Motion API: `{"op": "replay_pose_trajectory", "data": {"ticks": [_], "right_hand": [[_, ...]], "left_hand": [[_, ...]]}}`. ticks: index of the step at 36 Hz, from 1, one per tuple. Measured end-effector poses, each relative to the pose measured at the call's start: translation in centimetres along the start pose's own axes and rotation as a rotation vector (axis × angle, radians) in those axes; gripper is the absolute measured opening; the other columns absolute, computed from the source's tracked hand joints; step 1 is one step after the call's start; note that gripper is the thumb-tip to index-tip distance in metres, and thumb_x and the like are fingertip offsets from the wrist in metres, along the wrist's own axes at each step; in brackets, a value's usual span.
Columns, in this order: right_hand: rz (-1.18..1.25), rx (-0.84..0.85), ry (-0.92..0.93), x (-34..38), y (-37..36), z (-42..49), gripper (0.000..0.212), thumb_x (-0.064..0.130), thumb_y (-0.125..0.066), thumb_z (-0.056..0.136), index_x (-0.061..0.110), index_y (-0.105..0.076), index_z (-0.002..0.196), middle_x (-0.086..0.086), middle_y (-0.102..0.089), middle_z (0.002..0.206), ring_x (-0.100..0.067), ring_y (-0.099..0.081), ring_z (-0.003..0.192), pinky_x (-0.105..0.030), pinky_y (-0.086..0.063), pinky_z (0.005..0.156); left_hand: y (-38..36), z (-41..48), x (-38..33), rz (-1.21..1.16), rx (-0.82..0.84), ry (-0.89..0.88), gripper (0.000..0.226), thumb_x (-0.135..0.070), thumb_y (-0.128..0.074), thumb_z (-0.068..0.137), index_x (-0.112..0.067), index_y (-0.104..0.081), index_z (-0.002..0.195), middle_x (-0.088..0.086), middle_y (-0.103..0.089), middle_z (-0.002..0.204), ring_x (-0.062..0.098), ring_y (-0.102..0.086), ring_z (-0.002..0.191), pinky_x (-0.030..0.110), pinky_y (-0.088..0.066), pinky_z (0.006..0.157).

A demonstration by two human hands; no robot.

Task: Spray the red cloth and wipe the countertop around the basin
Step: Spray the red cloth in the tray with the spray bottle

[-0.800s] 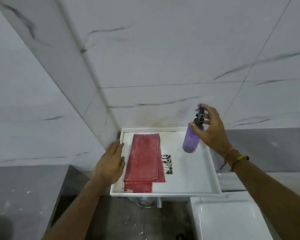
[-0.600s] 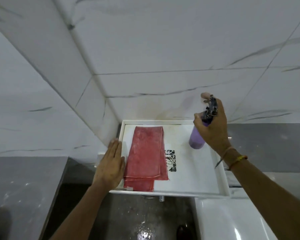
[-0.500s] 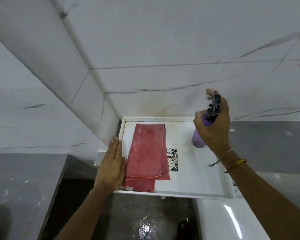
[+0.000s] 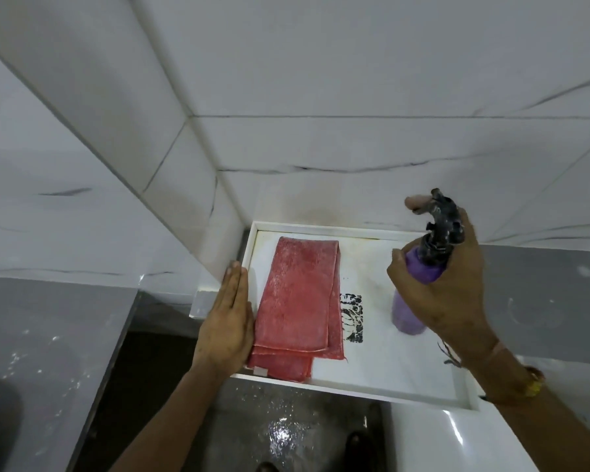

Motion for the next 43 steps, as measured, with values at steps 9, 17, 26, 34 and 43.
{"op": "replay_pose_trajectory", "data": {"ticks": [9, 17, 26, 34, 43], "right_hand": [[0.063, 0.311, -0.311, 3.9, -4.4, -7.9, 0.035, 0.006, -0.075, 0.067, 0.026, -0.059, 0.091, 0.003, -0.060, 0.068, -0.008, -0.056, 0.063, -0.006, -0.046, 0.065], [0.024, 0.421, -0.582, 1.3, -7.0, -9.6, 0.029, 0.022, -0.077, 0.073, 0.027, -0.061, 0.097, -0.001, -0.069, 0.090, -0.014, -0.065, 0.083, -0.018, -0.053, 0.077], [-0.017, 0.484, -0.657, 1.6, -7.2, -10.1, 0.021, 0.019, -0.075, 0.076, 0.029, -0.060, 0.086, 0.005, -0.068, 0.082, -0.018, -0.067, 0.078, -0.032, -0.056, 0.080], [-0.112, 0.511, -0.625, 1.6, -7.1, -10.9, 0.015, 0.023, -0.075, 0.074, 0.026, -0.061, 0.077, 0.010, -0.068, 0.075, -0.008, -0.064, 0.072, -0.011, -0.045, 0.065], [-0.118, 0.626, -0.603, 2.6, -7.7, -11.6, 0.017, 0.015, -0.072, 0.071, 0.027, -0.060, 0.072, 0.006, -0.066, 0.068, -0.011, -0.065, 0.065, -0.022, -0.052, 0.069]], "left_hand": [[0.4, -0.1, -0.4, -0.036, 0.008, 0.010, 0.061, -0.033, -0.024, 0.101, -0.016, 0.009, 0.150, -0.002, 0.015, 0.160, 0.009, 0.015, 0.145, 0.032, -0.010, 0.120], [0.3, -0.1, -0.3, -0.051, -0.004, -0.011, 0.061, -0.034, -0.022, 0.101, -0.014, 0.008, 0.151, -0.004, 0.018, 0.156, 0.008, 0.016, 0.144, 0.030, -0.004, 0.119], [-0.1, 0.0, 0.0, -0.032, 0.002, 0.003, 0.062, -0.036, -0.021, 0.101, -0.015, 0.008, 0.151, 0.000, 0.012, 0.162, 0.010, 0.015, 0.146, 0.028, 0.002, 0.118], [0.0, 0.0, -0.1, -0.037, 0.000, 0.004, 0.062, -0.036, -0.022, 0.101, -0.016, 0.009, 0.150, 0.000, 0.011, 0.162, 0.008, 0.017, 0.144, 0.027, 0.004, 0.117], [0.4, -0.1, -0.4, -0.063, 0.006, 0.002, 0.061, -0.034, -0.022, 0.101, -0.014, 0.007, 0.151, 0.002, 0.011, 0.162, 0.012, 0.012, 0.148, 0.030, -0.001, 0.121]]}}
Point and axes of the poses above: each hand's wrist, its own z-axis towards the middle knuckle, its own y-axis out of the back of the hand, x = y × z, the point moved 5 cm from there along z, towards the middle knuckle
